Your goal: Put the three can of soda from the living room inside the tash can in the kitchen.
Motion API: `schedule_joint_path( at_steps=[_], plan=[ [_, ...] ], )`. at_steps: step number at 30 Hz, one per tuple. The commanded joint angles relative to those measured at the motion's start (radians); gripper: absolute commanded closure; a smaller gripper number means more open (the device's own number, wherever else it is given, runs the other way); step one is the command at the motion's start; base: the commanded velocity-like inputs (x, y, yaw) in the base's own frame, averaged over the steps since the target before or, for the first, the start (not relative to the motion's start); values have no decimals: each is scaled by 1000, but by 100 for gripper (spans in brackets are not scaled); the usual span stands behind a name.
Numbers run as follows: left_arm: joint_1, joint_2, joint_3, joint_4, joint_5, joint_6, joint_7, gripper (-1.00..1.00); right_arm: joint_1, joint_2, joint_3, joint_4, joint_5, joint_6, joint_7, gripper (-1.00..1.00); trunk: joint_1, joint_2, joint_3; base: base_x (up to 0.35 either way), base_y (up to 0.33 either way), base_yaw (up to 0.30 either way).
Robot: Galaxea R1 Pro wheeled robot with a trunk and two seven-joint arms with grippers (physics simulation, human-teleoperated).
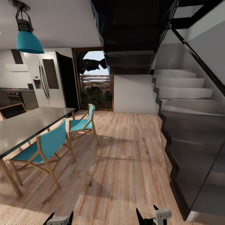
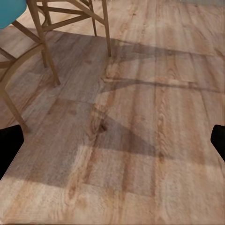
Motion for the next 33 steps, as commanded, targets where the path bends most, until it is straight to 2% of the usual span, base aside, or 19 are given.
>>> schedule_joint_path(
  at_steps=[1, 22, 33],
  plan=[
    [0, 0, 0, 0, 0, 0, 0, -100, 0, 0, 0, 1, 0, 0, 0, -100, 0, 0, 1, 0, 0, 222],
    [0, 0, -1, 1, -1, 0, 0, -100, 0, 2, 3, 23, 3, -1, 0, -100, 0, 0, 19, 0, 5, 221],
    [-1, 0, -1, 2, -1, 0, 0, -100, 0, 2, 28, 40, 3, -1, -1, -100, 0, 0, 29, 0, 195, 220]
  ],
)
